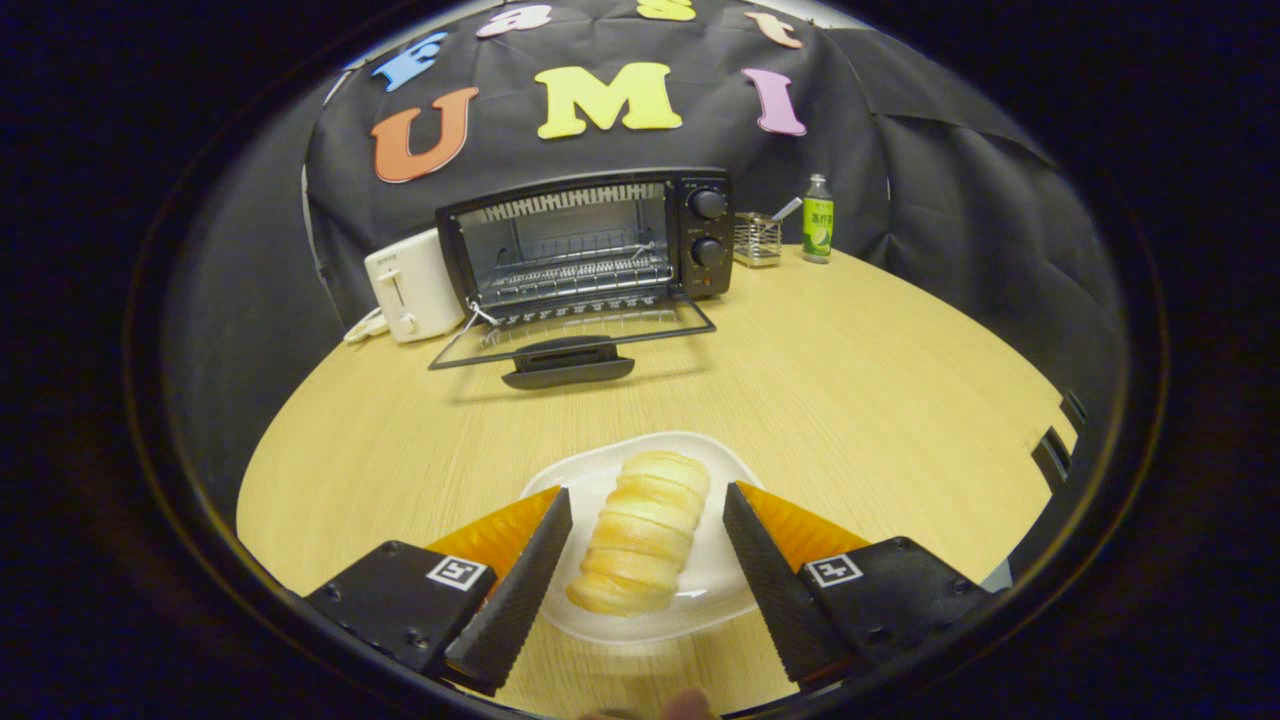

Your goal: Open the toaster oven, put the food inside, and close the toaster oven door.

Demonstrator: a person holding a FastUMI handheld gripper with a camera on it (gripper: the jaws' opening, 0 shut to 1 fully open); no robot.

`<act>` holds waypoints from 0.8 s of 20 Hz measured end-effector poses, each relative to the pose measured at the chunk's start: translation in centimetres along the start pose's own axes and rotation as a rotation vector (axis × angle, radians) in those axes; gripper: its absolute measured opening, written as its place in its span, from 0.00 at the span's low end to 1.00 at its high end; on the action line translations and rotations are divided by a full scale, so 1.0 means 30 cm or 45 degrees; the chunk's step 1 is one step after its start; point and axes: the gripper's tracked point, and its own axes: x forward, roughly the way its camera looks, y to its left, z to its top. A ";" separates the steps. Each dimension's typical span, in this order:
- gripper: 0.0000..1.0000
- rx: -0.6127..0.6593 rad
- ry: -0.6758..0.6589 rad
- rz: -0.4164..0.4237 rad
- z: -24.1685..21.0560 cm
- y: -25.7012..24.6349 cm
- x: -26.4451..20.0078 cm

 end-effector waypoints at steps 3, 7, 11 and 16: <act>0.96 0.005 0.042 -0.001 -0.037 0.001 0.023; 0.84 0.005 0.028 -0.074 -0.037 -0.022 0.025; 0.63 0.021 0.014 -0.074 -0.029 -0.021 0.036; 0.39 0.156 0.027 0.003 0.004 -0.008 0.013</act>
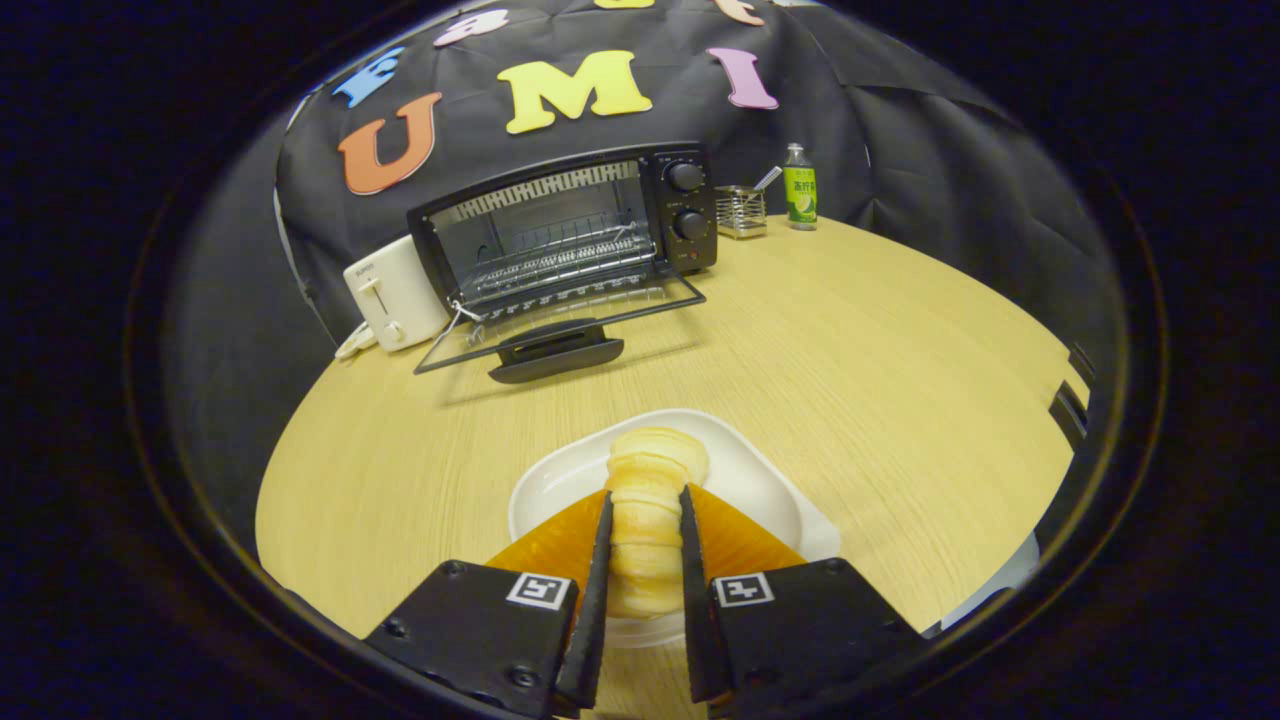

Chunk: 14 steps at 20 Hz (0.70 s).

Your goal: Open the toaster oven, put the food inside, and close the toaster oven door.

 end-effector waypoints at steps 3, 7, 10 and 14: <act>0.37 0.060 -0.058 0.054 0.097 0.036 -0.043; 0.37 0.180 -0.166 0.190 0.299 0.127 -0.077; 0.37 0.208 -0.254 0.208 0.471 0.180 -0.040; 0.37 0.258 -0.234 0.219 0.641 0.259 0.121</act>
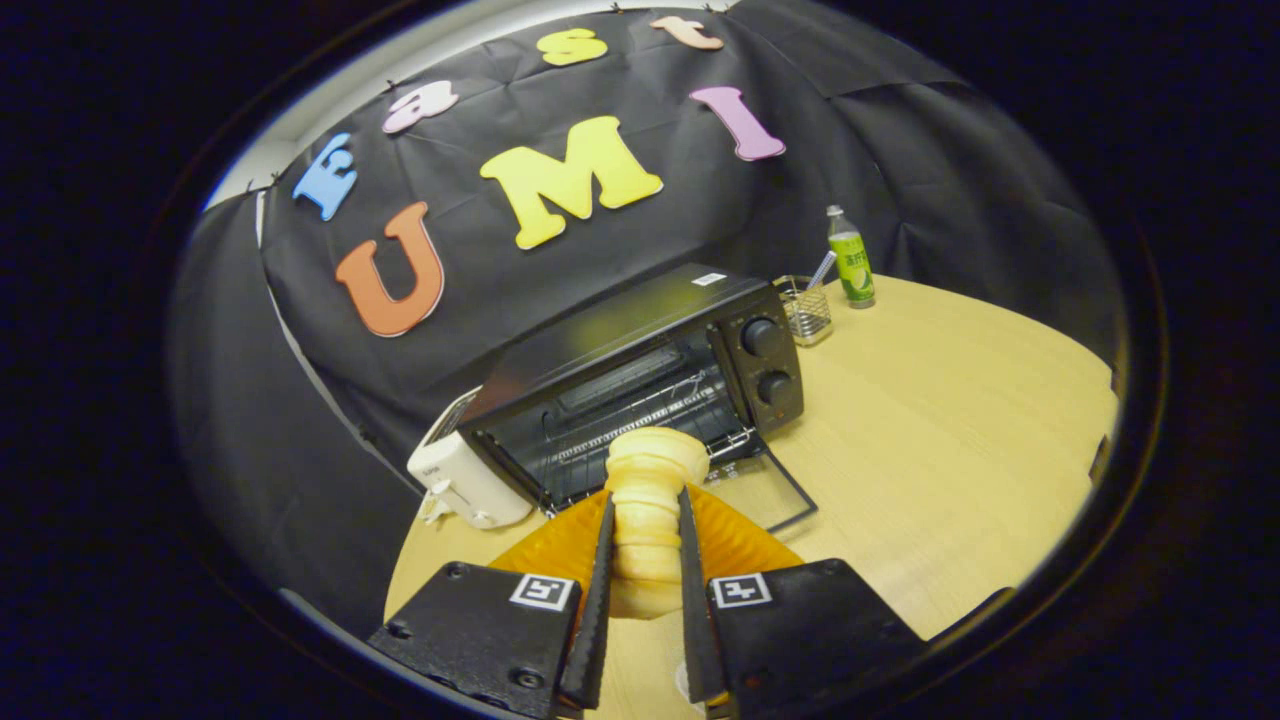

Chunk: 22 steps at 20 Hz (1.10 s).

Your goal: Open the toaster oven, put the food inside, and close the toaster oven door.

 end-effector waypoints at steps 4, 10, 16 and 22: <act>0.37 0.021 0.000 -0.060 0.019 0.013 0.223; 0.37 0.023 -0.052 -0.109 0.051 -0.002 0.474; 0.37 0.030 -0.064 -0.147 0.032 -0.023 0.605; 0.65 0.015 -0.068 -0.132 0.036 -0.004 0.593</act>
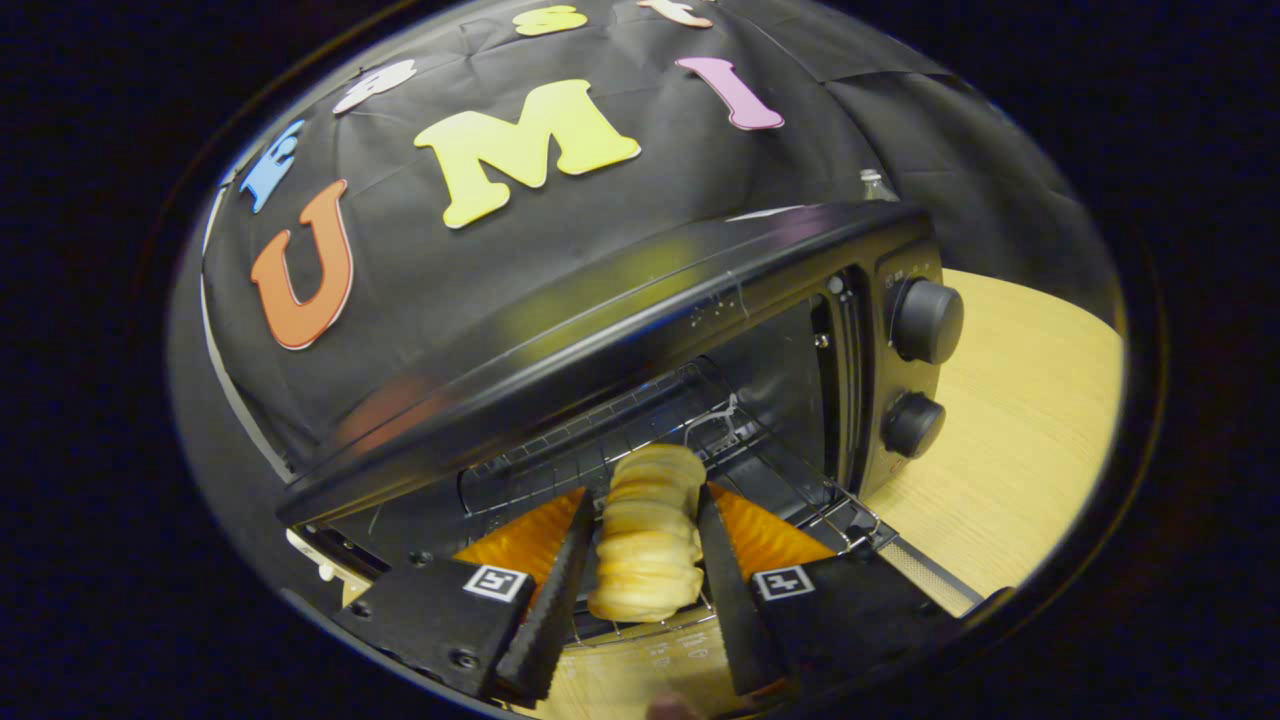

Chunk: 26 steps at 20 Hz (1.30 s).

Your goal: Open the toaster oven, put the food inside, and close the toaster oven door.

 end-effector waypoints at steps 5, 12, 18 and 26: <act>0.97 -0.087 -0.002 0.002 -0.010 0.009 -0.105; 0.98 -0.213 0.049 0.143 -0.051 0.028 -0.442; 1.00 -0.330 0.018 0.236 -0.075 -0.007 -0.693; 1.00 -0.543 0.236 0.152 -0.342 -0.179 -0.662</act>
